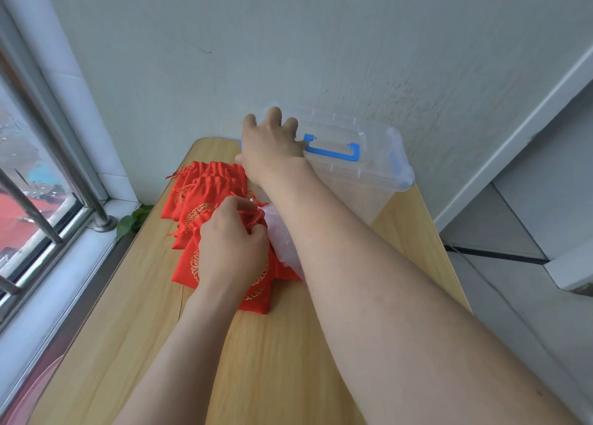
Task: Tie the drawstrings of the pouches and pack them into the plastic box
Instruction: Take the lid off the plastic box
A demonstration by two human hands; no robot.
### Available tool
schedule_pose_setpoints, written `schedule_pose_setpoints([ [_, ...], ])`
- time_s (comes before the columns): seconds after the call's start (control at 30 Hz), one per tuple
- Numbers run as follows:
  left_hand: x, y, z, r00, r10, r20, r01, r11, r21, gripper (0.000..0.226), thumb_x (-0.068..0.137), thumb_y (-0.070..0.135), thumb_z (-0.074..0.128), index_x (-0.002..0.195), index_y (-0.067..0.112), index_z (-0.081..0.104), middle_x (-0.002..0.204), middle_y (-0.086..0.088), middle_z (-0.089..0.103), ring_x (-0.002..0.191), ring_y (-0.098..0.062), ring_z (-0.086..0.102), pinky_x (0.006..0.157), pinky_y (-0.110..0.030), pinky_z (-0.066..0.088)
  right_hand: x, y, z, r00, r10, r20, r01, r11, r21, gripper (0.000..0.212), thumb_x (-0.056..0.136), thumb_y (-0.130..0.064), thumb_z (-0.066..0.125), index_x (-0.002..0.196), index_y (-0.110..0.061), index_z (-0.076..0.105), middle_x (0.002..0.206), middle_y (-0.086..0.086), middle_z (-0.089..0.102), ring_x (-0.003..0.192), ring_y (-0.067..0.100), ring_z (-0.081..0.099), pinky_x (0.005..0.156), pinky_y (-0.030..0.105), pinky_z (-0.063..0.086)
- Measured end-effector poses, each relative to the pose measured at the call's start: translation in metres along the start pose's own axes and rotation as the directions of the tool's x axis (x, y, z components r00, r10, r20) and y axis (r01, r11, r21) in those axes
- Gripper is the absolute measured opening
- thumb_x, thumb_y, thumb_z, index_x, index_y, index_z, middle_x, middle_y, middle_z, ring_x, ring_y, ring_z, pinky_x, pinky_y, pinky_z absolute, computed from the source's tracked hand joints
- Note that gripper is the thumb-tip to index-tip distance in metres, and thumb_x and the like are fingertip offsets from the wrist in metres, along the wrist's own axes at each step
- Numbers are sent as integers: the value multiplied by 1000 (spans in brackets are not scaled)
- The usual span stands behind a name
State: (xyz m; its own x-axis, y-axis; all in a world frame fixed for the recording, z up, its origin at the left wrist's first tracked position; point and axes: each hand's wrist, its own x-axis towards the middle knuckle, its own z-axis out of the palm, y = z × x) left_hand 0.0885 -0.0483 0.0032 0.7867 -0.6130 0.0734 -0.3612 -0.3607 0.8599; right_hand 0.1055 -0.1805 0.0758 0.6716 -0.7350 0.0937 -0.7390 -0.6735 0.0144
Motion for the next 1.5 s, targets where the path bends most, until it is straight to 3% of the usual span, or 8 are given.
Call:
schedule_pose_setpoints([
  [0.1, -1, 1, 2, 1000, 23, 0, -23, 1000, -3, 31, 91, 10, 61, 118, 23, 67, 113, 9, 67, 88, -25, 66, 75, -38, 52, -9, 16, -9, 996, -80, -43, 86, 983, 160, 60, 95, -24, 71, 141, -3, 40, 134, 19, 42, 122, 39, 48, 95, 38, 43],
  [0.23, -2, 3, 4, 998, 51, -19, -52, 999, -14, 28, 93, 12, 61, 118, 24, 67, 114, 11, 70, 98, -21, 67, 81, -35, 49, -45, 46, -15, 991, 29, -134, -4, 984, 180, 55, 77, -18, 65, 128, -8, 48, 125, 18, 53, 120, 42, 52, 106, 48, 42],
  [0.4, -9, 11, 13, 993, 119, -19, -120, 992, -47, 22, 96, 14, 60, 115, 23, 67, 107, 11, 72, 101, -13, 67, 82, -34, 54, -79, 88, -2, 947, 239, -213, -195, 958, 208, 18, 88, -25, 60, 101, -15, 54, 114, 14, 60, 109, 40, 57, 98, 46, 42],
  [0.53, -15, 20, 24, 982, 186, -17, -186, 981, -60, 21, 96, 14, 60, 112, 24, 68, 103, 9, 73, 100, -14, 69, 85, -39, 56, -82, 108, 11, 948, 217, -233, -155, 954, 257, 29, 98, -22, 60, 124, -11, 66, 125, 12, 57, 117, 36, 54, 101, 43, 40],
  [0.8, -21, 33, 42, 946, 324, -15, -325, 944, -55, 23, 98, 11, 63, 115, 25, 70, 106, 16, 75, 104, -9, 69, 88, -31, 55, -76, 121, 6, 913, 153, -379, -19, 942, 336, 21, 99, -14, 70, 119, -20, 71, 121, 1, 58, 114, 26, 55, 89, 39, 39],
  [1.1, -28, 43, 53, 911, 411, -25, -412, 911, -6, 27, 97, 9, 64, 120, 22, 72, 104, 10, 77, 103, -15, 71, 89, -40, 57, -97, 144, -24, 629, 301, -717, 6, 920, 392, 27, 97, -17, 75, 118, -11, 61, 121, 9, 61, 110, 30, 58, 84, 40, 48],
  [1.33, -43, 51, 65, 820, 572, -9, -569, 817, 87, 41, 93, -2, 63, 126, 21, 71, 110, 7, 75, 103, -21, 66, 84, -32, 51, -127, 201, -3, 616, 650, -445, -502, 759, 414, 36, 107, -26, 58, 131, -1, 49, 130, 18, 57, 113, 39, 63, 74, 38, 40],
  [1.5, -44, 53, 66, 813, 580, -51, -578, 814, 49, 31, 91, -1, 76, 119, 14, 75, 101, 4, 78, 91, -23, 68, 80, -12, 38, -137, 210, 33, 705, 692, -157, -624, 710, 326, 35, 109, -22, 53, 132, 2, 45, 131, 20, 60, 113, 40, 68, 70, 36, 39],
])
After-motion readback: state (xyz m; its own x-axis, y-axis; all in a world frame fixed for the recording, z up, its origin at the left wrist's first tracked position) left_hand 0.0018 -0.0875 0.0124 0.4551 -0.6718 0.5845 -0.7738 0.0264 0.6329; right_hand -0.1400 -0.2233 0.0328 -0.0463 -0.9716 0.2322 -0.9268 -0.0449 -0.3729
